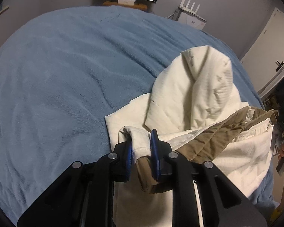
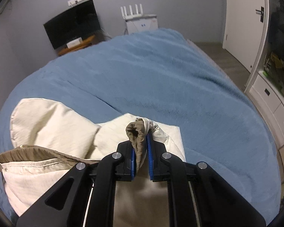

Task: Fold large clothes
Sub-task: 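Lift the hem with both grippers and fold it up toward the hood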

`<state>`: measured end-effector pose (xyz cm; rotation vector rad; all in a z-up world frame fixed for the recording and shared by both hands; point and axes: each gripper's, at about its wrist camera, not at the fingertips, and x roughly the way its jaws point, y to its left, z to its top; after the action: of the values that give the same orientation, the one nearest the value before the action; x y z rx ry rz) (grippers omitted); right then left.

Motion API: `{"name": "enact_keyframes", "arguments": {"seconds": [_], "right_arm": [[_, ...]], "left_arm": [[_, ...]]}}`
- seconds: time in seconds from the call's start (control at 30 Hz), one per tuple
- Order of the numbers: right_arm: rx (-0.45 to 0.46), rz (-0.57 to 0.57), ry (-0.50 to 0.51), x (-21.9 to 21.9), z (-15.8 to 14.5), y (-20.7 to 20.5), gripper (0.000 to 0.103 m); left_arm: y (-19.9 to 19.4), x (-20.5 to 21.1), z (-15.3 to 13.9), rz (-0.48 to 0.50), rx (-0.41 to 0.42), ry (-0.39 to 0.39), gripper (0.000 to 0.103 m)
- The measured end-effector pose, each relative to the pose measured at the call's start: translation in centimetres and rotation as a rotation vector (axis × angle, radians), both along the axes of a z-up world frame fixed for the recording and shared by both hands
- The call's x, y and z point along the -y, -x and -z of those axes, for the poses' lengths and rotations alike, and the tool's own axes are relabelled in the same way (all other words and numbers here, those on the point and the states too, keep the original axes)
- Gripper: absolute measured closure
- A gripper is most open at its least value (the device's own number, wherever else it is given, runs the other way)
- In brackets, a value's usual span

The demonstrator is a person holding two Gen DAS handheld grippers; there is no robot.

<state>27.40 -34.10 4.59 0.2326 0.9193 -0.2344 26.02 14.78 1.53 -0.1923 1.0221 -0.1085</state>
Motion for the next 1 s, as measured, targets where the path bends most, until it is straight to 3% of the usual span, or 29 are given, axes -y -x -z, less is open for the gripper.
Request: {"name": "enact_keyframes", "arguments": {"seconds": [0.17,0.27,0.3,0.37,0.4,0.43,0.47,0.5,0.57,0.8,1.0], "right_arm": [[-0.035,0.025,-0.037,0.7,2.4,-1.0,0.094],[-0.040,0.036,-0.048,0.6,3.0,-1.0,0.094],[-0.036,0.036,-0.053,0.7,3.0,-0.8,0.092],[-0.025,0.032,-0.080,0.8,2.8,-0.6,0.082],[-0.021,0.029,-0.096,0.9,2.5,-0.4,0.077],[-0.012,0.026,-0.116,1.0,2.2,-0.1,0.056],[0.005,0.022,-0.136,1.0,1.8,0.4,0.036],[0.026,0.012,-0.149,0.9,1.3,0.9,0.033],[0.042,-0.015,-0.136,0.2,0.5,1.9,0.031],[0.038,-0.203,-0.042,-4.4,-1.4,8.2,0.022],[-0.002,-0.302,-0.014,-7.1,-0.7,14.0,0.020]], "left_arm": [[-0.9,-0.3,1.3,-0.024,-0.022,0.043,0.082],[-1.0,-0.3,1.5,-0.047,-0.024,0.073,0.076],[-0.9,-0.3,1.4,-0.051,-0.022,0.088,0.069],[-0.4,-0.3,0.9,-0.045,-0.001,0.135,0.043],[0.1,-0.2,0.4,-0.057,0.021,0.128,0.021],[0.5,0.0,-0.2,-0.069,0.045,0.104,0.007],[0.9,0.3,-0.8,-0.062,0.071,0.098,0.007],[1.4,0.7,-1.3,-0.037,0.084,0.112,0.007],[2.5,1.3,-1.7,-0.018,0.086,0.105,0.007],[8.9,5.6,-2.8,0.104,0.146,-0.041,0.007],[13.9,8.9,-1.0,0.150,0.164,-0.063,0.007]]}}
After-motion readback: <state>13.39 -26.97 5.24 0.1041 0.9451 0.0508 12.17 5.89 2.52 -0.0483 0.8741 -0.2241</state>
